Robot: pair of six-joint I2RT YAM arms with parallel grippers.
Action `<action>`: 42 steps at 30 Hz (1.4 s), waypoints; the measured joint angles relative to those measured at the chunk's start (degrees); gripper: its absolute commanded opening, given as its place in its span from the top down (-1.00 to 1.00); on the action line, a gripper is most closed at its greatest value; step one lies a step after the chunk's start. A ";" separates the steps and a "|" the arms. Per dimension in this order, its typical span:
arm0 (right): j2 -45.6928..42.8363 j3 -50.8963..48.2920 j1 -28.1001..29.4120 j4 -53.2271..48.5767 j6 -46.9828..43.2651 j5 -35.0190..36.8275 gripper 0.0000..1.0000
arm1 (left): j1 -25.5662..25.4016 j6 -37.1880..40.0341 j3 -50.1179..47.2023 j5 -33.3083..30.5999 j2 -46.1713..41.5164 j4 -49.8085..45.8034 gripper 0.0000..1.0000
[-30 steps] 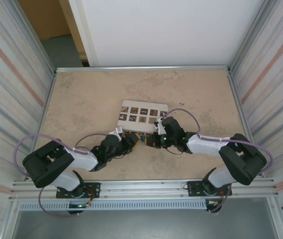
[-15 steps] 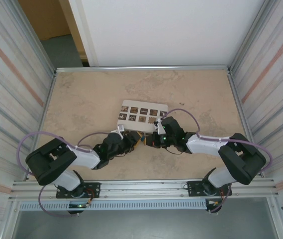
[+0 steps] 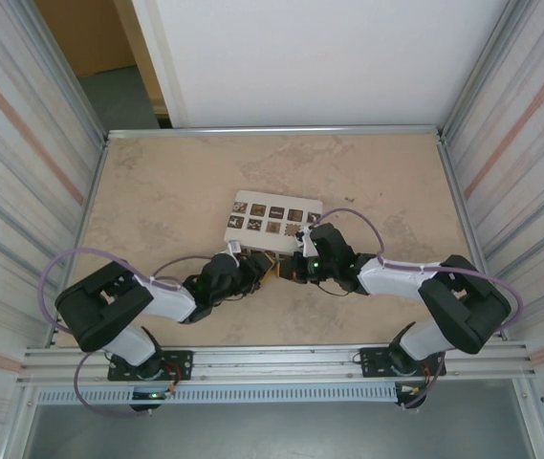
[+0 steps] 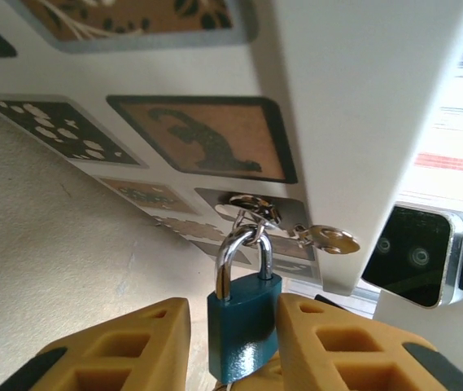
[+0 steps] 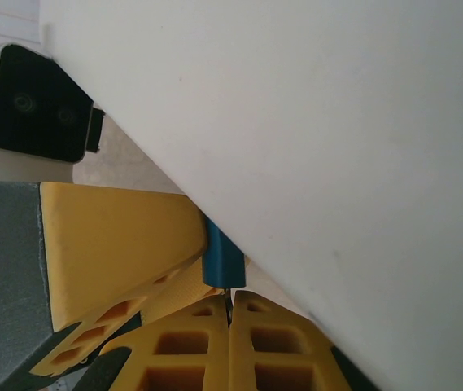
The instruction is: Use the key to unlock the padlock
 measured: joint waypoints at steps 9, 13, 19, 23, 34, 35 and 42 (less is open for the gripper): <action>0.52 0.00 0.00 2.12 2.60 -0.31 1.00 | 0.02 -1.42 0.31 -1.40 0.00 0.39 0.47; 0.72 0.00 -0.04 2.99 3.52 -0.31 1.00 | 0.02 -1.66 0.48 -1.92 0.04 0.44 0.54; 0.72 0.00 -0.42 3.65 5.16 -0.42 0.96 | 0.02 -2.47 0.68 -2.43 0.55 0.85 0.73; 0.70 0.00 -0.79 3.89 5.73 -0.72 0.89 | 0.02 -2.40 1.25 -2.78 0.24 -0.33 0.84; -4.04 -0.57 -2.73 3.54 5.46 -3.02 0.47 | 0.00 -0.46 2.14 -3.74 -6.01 -8.48 1.00; -4.79 -0.57 -3.02 3.32 5.14 -3.06 0.43 | 0.00 -0.24 2.14 -3.89 -6.25 -9.46 1.00; -12.33 -0.66 -4.24 -3.08 -0.04 -1.99 0.22 | 0.00 0.83 2.14 -4.15 -8.33 -14.64 1.00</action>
